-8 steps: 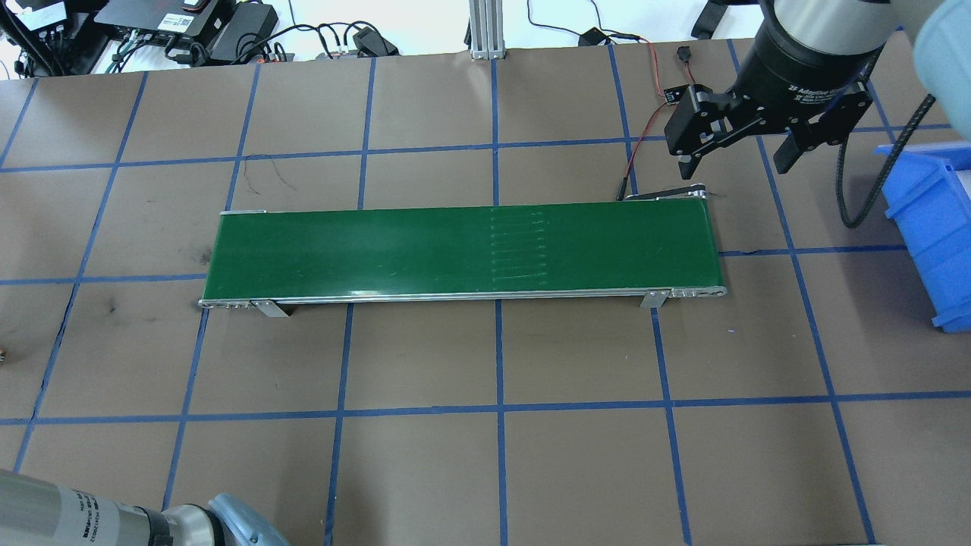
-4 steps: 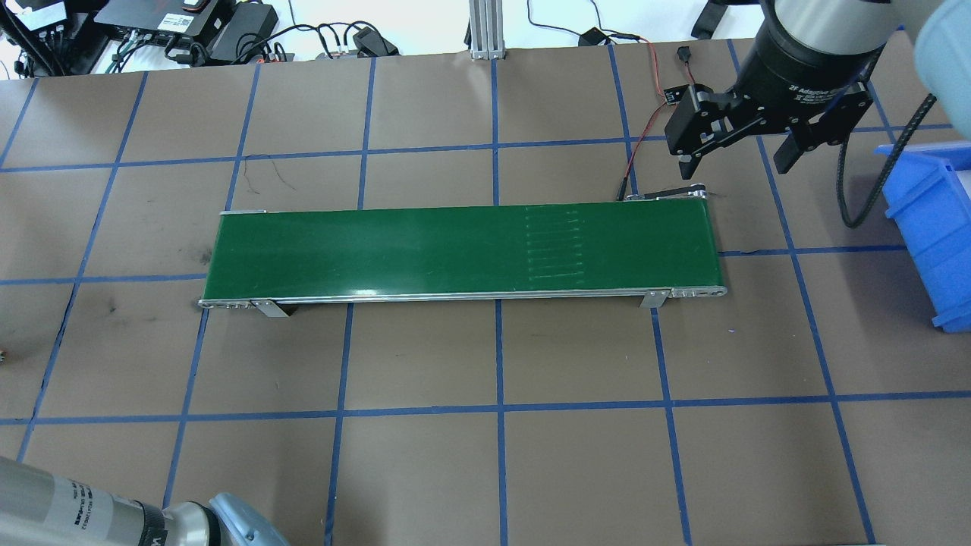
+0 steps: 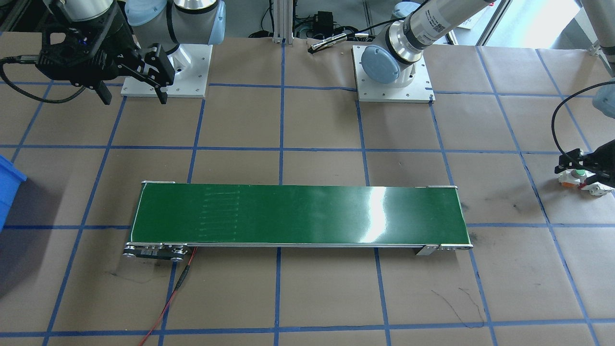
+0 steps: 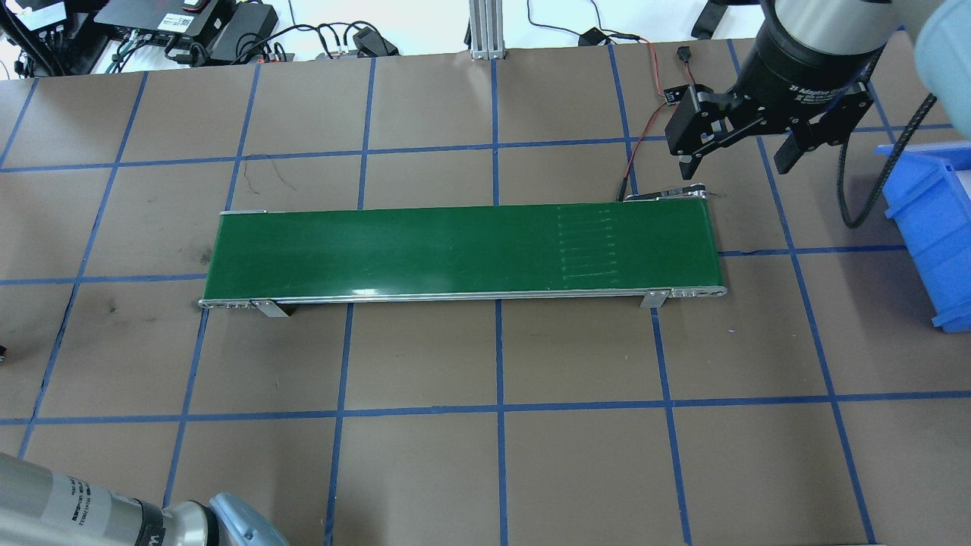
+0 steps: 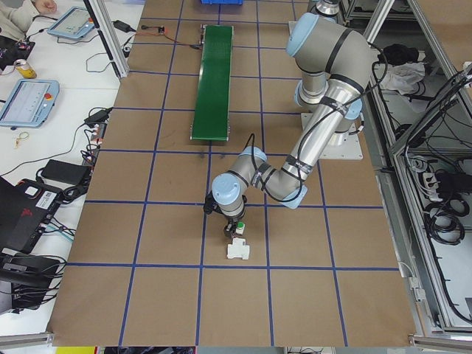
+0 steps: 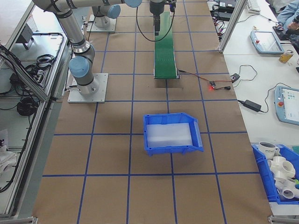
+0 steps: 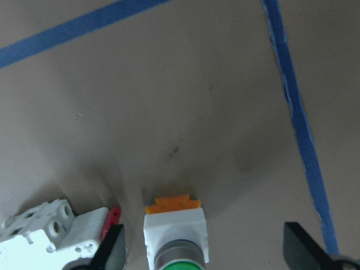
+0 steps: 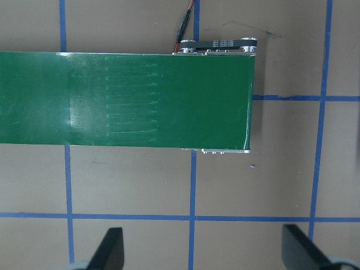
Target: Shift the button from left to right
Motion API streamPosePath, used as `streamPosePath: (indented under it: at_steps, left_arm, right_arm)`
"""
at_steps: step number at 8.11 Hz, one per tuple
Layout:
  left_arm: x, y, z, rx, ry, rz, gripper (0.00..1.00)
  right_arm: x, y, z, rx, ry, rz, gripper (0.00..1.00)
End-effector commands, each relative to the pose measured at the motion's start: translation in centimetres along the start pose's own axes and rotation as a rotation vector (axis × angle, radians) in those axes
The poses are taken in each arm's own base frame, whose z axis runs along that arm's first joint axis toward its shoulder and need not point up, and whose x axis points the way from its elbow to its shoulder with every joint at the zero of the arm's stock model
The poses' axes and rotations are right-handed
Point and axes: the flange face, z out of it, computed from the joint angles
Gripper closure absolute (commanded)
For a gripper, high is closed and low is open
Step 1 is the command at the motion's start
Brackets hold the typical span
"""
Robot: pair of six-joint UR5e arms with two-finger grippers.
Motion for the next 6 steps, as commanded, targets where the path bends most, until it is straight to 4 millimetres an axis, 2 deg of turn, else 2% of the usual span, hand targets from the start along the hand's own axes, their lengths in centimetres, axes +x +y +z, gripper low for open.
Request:
streamPosePath:
  at_steps: [1, 6]
  left_arm:
    - [-0.18, -0.11, 0.91, -0.004, 0.002, 0.001, 0.00]
    - [0.25, 0.22, 1.61, -0.036, 0.009, -0.002, 0.02]
  right_arm:
    - [0.01, 0.00, 0.01, 0.000, 0.001, 0.000, 0.00]
    - [-0.02, 0.00, 0.01, 0.000, -0.002, 0.000, 0.00]
